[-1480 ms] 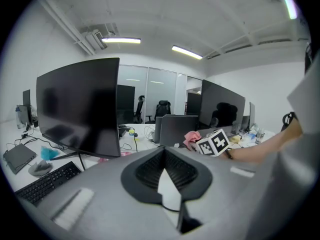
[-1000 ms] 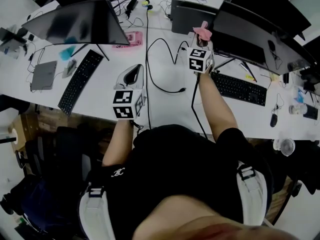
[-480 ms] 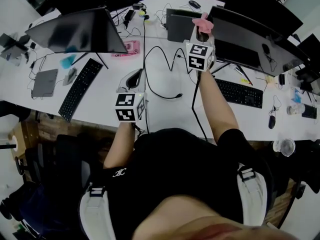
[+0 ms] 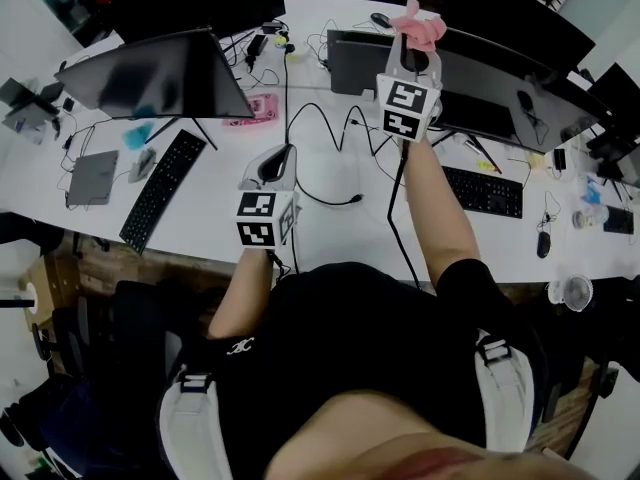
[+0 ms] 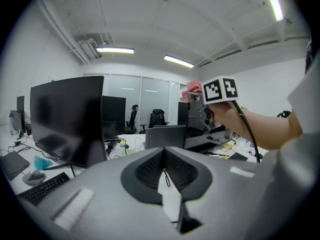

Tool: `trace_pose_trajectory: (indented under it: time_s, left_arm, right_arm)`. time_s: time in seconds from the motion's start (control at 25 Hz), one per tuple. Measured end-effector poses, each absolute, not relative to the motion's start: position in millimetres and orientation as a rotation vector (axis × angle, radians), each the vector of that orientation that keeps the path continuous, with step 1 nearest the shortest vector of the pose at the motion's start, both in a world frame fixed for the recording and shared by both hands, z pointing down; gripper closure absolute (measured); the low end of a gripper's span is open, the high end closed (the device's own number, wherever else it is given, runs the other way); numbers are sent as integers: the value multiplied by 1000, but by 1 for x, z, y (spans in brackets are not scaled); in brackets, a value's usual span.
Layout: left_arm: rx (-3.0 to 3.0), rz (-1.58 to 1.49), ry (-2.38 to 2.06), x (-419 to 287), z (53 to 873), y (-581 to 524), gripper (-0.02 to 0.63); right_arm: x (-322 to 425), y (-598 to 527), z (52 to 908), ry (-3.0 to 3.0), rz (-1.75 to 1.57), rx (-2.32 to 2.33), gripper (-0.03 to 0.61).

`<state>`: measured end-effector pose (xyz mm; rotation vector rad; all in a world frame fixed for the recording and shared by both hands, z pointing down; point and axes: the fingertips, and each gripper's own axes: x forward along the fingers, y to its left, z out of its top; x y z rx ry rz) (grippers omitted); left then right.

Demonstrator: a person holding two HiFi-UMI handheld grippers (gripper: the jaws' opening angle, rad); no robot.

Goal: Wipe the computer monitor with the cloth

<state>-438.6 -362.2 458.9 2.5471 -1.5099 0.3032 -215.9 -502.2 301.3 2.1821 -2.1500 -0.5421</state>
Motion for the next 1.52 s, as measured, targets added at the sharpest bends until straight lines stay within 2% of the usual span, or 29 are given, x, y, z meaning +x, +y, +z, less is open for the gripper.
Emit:
trace_pose_trajectory:
  time_s: [0.32,0.8,1.52]
  left_arm:
    - [2572,268,-1514,-435,447,-366,560]
    - [2611,220,-1472,-408,440,-362,560]
    - [2623,221,-1437,-387,443,-367,560]
  right_arm:
    - [-223,-430,274,-2293,-677,2152,568]
    - [-215,-365,379,-2350,-295,2048,568]
    - [-209,-363,403,-2371,-211,1981,568]
